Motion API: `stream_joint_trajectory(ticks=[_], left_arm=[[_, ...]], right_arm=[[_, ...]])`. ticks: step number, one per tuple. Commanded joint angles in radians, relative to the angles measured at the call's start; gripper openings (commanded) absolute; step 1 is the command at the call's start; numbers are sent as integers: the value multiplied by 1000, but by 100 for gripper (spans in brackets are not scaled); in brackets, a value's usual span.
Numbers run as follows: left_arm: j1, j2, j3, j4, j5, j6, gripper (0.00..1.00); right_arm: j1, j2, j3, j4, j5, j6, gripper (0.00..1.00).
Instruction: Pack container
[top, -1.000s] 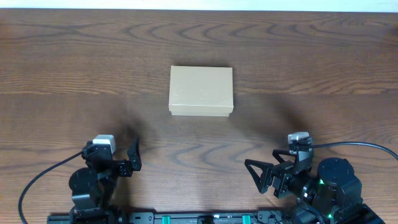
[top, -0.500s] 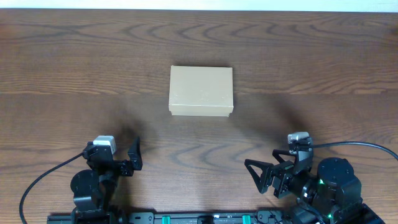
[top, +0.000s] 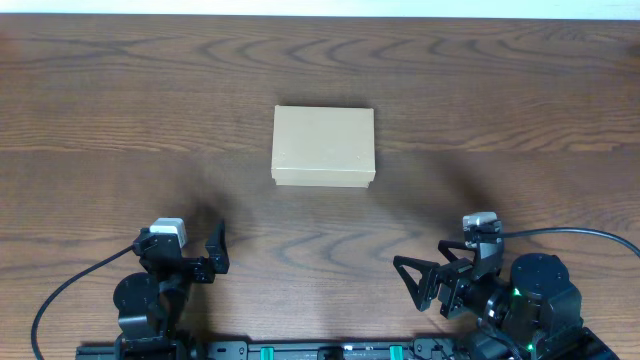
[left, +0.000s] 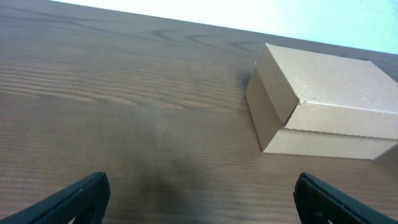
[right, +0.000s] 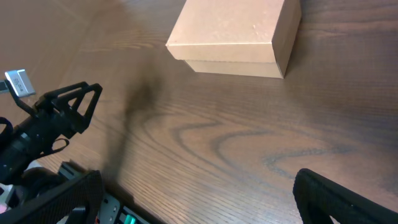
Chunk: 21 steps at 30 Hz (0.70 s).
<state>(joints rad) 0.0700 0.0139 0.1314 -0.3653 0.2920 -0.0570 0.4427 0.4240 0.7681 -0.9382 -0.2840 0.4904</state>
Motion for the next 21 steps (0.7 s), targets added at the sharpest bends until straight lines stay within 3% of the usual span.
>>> stream_joint_trajectory(ticks=[1, 7, 12, 21], left_arm=[[-3, -9, -21, -1, 7, -14, 95], [-3, -9, -21, -1, 7, -14, 95], [-3, -9, -21, -1, 7, -14, 95], [-3, -9, -21, -1, 6, -14, 95]], right_arm=[[10, 0, -1, 0, -3, 6, 99], [21, -20, -11, -123, 141, -208, 99], [72, -110, -38, -246, 169, -234, 99], [123, -274, -256, 90, 201, -368, 99]])
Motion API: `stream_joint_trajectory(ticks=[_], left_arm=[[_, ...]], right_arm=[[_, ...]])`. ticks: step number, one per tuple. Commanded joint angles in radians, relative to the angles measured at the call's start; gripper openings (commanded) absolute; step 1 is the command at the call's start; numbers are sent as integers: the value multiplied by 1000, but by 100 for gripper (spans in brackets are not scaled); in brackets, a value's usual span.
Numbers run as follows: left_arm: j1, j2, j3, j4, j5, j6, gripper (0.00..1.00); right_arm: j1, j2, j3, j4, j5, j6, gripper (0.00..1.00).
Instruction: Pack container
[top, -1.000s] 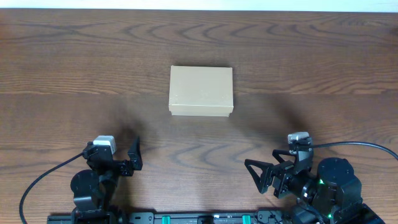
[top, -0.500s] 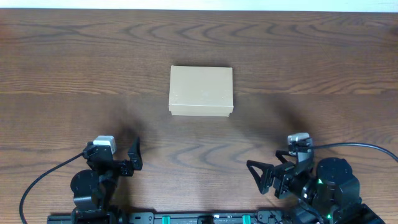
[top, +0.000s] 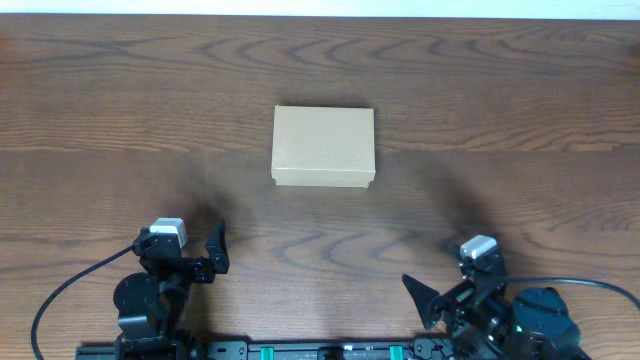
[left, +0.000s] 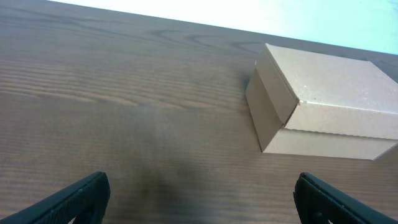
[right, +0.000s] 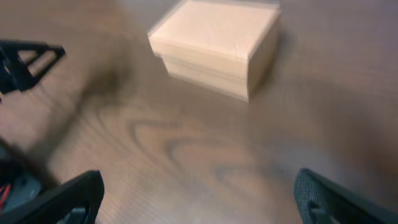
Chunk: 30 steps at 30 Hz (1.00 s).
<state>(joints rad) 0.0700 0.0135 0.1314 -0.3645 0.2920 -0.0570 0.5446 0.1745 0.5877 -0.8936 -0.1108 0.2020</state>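
A closed tan cardboard box (top: 323, 146) lies in the middle of the wooden table (top: 520, 100); it also shows as the box (left: 323, 102) at the upper right of the left wrist view and as the box (right: 214, 43), blurred, in the right wrist view. My left gripper (top: 205, 258) rests open at the near left edge, well short of the box, fingers (left: 74, 199) wide apart with nothing between them. My right gripper (top: 432, 300) stands open at the near right edge, its fingers (right: 339, 196) spread and empty.
Black cables (top: 60, 295) run from both arm bases along the near edge. A mounting rail (top: 320, 352) lies along the front of the table. In the right wrist view the left arm's finger (right: 25, 59) shows at the far left.
My right arm has drawn back toward the near edge and turned, so the box sits more centred and blurred in its view. The left arm and the box are unchanged.
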Motion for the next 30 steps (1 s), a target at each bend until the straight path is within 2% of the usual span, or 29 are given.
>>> stream_joint_trajectory(ticks=[1, 7, 13, 30], left_arm=[[-3, -9, -21, -2, 7, -14, 95], [-3, -9, -21, -2, 7, -14, 95], [-3, -9, -21, -2, 7, -14, 95], [-3, -9, -21, -2, 7, -14, 95]], right_arm=[[25, -32, -115, 82, 39, -80, 99], [27, -63, -318, 283, 73, -80, 99], [54, -140, -454, 404, 71, -80, 99], [66, -169, -456, 427, 78, -80, 99]])
